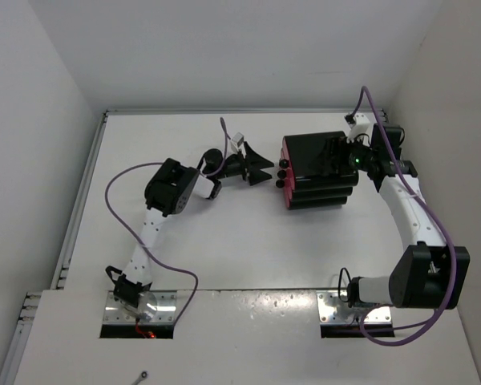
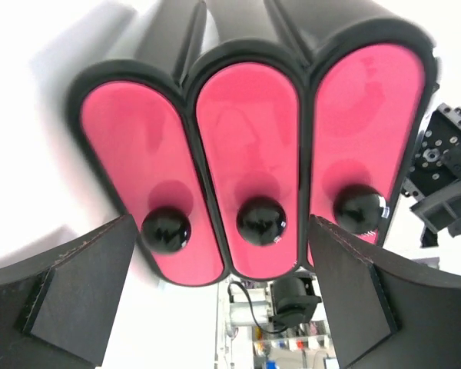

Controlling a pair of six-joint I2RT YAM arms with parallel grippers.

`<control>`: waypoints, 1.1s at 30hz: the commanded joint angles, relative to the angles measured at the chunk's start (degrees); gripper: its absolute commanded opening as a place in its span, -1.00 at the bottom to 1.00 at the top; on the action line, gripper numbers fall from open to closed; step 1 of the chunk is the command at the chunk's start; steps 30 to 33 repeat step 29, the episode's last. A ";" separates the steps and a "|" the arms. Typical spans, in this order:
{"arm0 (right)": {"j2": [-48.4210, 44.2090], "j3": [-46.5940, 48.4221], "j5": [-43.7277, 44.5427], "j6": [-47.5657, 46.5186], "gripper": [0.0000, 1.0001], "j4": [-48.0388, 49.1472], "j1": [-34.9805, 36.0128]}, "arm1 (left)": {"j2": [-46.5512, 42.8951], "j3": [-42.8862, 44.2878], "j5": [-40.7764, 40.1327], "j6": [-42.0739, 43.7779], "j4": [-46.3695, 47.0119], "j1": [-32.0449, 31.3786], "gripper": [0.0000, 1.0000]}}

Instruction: Sort the tools into containers

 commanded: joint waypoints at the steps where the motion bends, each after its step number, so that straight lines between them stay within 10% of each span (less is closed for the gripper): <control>1: -0.10 0.12 1.02 0.95 1.00 -5.00 0.03 | -10.99 -3.74 -0.45 8.89 -2.53 3.78 1.00; 15: -5.38 12.95 4.26 4.29 1.00 -4.47 0.03 | -40.10 -4.64 -8.71 66.56 -78.71 18.81 1.00; 33: -11.89 4.61 24.93 -2.21 1.00 -7.72 -1.02 | -62.50 -27.67 -17.32 80.79 -86.22 31.04 1.00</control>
